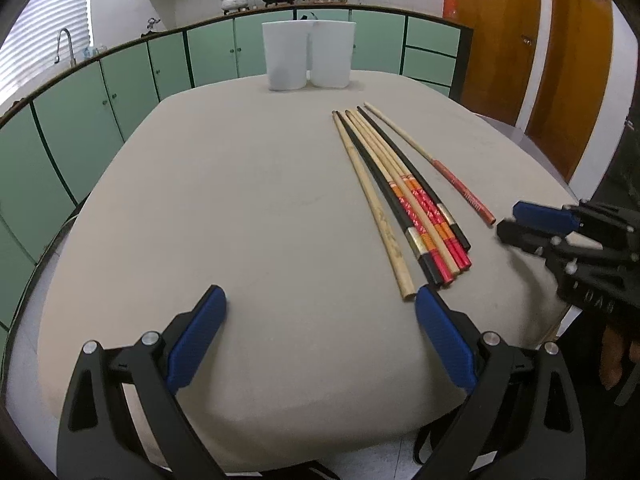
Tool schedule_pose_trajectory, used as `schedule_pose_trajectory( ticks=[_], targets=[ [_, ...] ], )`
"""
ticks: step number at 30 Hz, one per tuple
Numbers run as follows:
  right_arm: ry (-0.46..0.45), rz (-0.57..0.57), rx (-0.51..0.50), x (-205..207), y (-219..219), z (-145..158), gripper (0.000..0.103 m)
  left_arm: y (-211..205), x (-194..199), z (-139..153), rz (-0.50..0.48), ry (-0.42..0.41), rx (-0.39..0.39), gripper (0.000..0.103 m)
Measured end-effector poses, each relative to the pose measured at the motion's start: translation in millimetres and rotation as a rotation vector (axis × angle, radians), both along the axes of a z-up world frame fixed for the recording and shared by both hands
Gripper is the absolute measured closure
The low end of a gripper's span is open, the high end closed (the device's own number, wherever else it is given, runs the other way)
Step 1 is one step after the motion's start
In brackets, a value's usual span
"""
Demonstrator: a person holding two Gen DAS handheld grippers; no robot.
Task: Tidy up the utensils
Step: 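Withdraw both tools from the holder back to the chopstick bundle, then grasp a plain wooden chopstick with the left tool while the right tool grasps a red chopstick, then lift and carry both chopsticks toward the white utensil holder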
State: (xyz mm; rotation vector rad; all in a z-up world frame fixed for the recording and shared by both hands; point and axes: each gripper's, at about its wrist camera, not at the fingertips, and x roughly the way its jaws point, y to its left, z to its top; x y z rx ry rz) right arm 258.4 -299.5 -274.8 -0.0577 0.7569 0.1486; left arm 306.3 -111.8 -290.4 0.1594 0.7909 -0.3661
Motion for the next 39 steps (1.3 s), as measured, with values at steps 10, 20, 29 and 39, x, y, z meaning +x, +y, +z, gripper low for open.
schedule_pose_trajectory(
  ticks=[10,20,29,39],
  targets=[
    [-0.022,-0.033,0.043,22.1,-9.7,-3.9,0.095,-1.5,13.0,-2.0,0.047,-0.063,-0.056,0.054],
    [-0.031,-0.223,0.022,10.1,-35.4,-4.6,0.097,26.8,11.6,2.1,0.212,-0.068,-0.106,0.095],
    [-0.024,-0.194,0.032,-0.8,-31.0,-3.8,0.095,28.8,2.1,4.7,0.203,-0.086,-0.081,0.05],
    [-0.043,-0.174,0.024,-6.0,-28.3,11.8,0.097,26.4,8.1,12.9,0.141,-0.025,-0.107,0.097]
  ],
)
